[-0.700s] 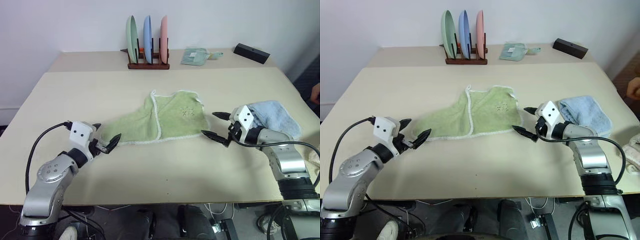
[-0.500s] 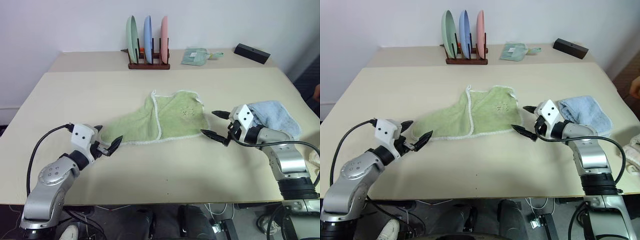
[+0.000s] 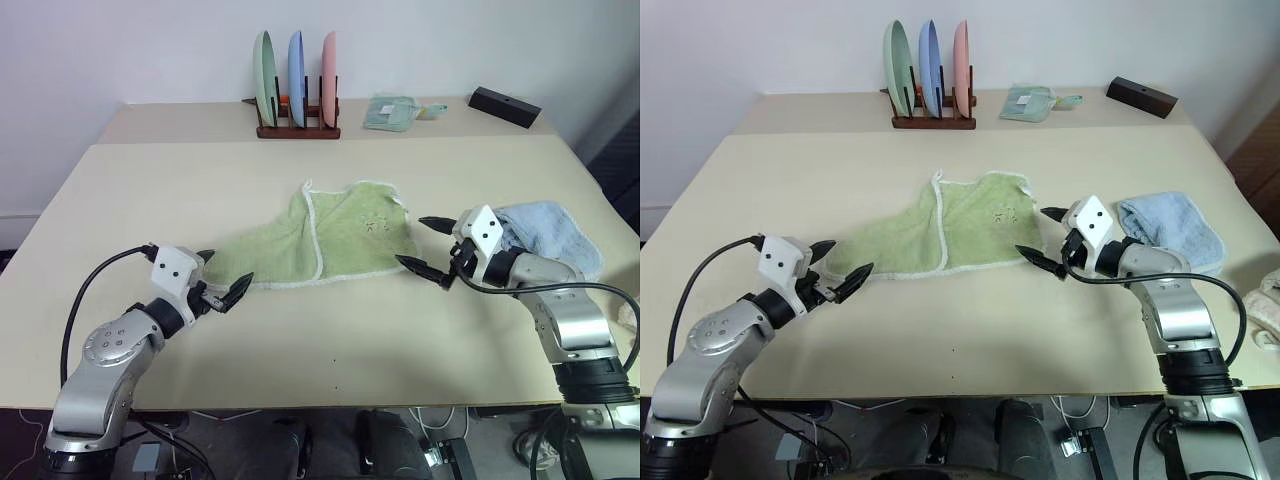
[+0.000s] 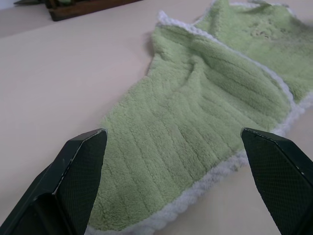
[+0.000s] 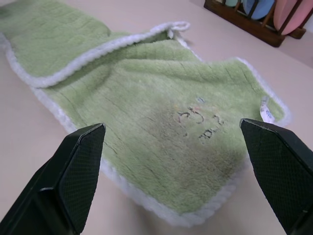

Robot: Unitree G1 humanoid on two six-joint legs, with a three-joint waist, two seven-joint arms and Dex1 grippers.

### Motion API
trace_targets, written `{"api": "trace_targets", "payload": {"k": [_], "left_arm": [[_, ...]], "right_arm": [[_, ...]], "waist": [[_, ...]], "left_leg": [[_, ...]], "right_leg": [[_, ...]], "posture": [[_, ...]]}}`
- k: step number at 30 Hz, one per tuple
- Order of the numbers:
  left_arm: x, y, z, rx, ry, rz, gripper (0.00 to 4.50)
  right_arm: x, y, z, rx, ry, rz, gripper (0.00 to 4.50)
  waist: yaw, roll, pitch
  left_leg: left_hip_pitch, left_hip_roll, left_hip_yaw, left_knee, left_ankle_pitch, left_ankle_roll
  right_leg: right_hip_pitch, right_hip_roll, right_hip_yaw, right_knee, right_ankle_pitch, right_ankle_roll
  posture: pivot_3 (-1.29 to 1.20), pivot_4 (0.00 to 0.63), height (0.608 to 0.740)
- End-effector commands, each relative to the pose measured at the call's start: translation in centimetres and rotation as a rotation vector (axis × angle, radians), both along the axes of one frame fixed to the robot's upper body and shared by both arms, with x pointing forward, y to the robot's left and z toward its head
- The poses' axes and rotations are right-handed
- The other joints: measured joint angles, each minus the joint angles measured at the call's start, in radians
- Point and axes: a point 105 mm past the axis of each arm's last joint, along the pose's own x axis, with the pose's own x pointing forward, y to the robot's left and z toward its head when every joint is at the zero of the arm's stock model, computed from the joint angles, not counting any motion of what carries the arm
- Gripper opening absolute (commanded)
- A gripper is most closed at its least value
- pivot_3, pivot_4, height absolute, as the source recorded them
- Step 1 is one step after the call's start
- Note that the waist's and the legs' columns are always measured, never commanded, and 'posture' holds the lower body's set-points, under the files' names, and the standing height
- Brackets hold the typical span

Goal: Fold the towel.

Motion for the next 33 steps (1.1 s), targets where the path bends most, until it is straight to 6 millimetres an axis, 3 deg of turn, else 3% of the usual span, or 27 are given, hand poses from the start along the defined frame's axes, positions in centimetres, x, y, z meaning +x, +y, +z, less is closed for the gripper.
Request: {"api": "trace_targets", "payload": {"k": [1,9,13,15,20,29,32,33], "left_arm": [[0.3,-0.8,0.4,0.01,-0.01,-0.046,4.47],[-0.1,-5.4,0.6,-0.074,0.054,-0.258,4.47],[1.6,-8.3,-1.3,0.089,0.118,-0.318,4.47],[2.5,-8.8,-1.8,0.139,0.132,-0.324,4.47],[3.6,-10.6,-2.1,0.078,0.197,-0.332,4.47],[4.9,-10.4,-1.9,-0.072,0.266,-0.217,4.47],[5.2,-9.6,-2.5,-0.06,0.289,-0.176,3.67],[5.2,-9.6,-2.6,-0.061,0.292,-0.174,3.18]], "right_arm": [[-0.5,1.1,0.7,0.027,-0.037,0.018,4.5],[-0.9,1.8,0.2,0.051,-0.034,0.005,4.5],[-1.0,2.5,-0.1,0.072,-0.031,0.013,4.5],[-0.9,2.9,-0.1,0.076,-0.033,0.016,4.5],[-0.7,3.2,0.0,0.078,-0.039,0.014,4.5],[-1.3,2.6,-0.4,0.07,-0.028,-0.01,4.5],[-1.5,2.5,-0.4,0.068,-0.028,-0.012,4.5],[-1.5,2.5,-0.4,0.068,-0.028,-0.012,4.5]], "waist": [[-0.001,0.0,0.0],[-0.003,0.0,0.0],[0.003,0.0,0.0],[0.0,0.0,0.0],[-0.003,0.0,0.0],[-0.001,0.0,0.0],[-0.002,0.0,0.0],[-0.002,0.0,0.0]], "left_leg": [[0.0,0.0,0.0,0.0,0.0,0.0],[0.0,0.0,0.0,0.0,0.0,0.0],[0.0,0.0,0.0,0.0,0.0,0.0],[0.0,-0.001,0.0,0.001,0.0,0.0],[0.0,0.0,0.0,0.0,0.0,0.0],[-0.001,-0.001,0.0,0.001,0.0,0.0],[0.0,-0.001,0.0,0.001,0.0,0.0],[0.0,0.0,0.0,0.001,0.0,0.0]], "right_leg": [[0.0,0.0,0.0,0.0,0.0,0.0],[0.0,0.0,0.0,0.0,0.0,0.0],[0.0,0.0,0.0,0.0,0.0,0.0],[0.001,0.0,0.0,0.0,0.0,0.0],[-0.001,0.0,0.0,0.001,0.0,0.0],[-0.001,0.0,0.0,0.001,0.0,0.0],[-0.001,0.0,0.0,0.001,0.0,0.0],[-0.001,0.0,0.0,0.001,0.0,0.0]], "posture": [[0.0,0.15,0.74],[0.0,0.15,0.74],[0.0,0.15,0.74],[0.0,0.15,0.74],[0.0,0.15,0.74],[0.0,0.15,0.74],[0.0,0.15,0.74],[0.0,0.15,0.74]]}}
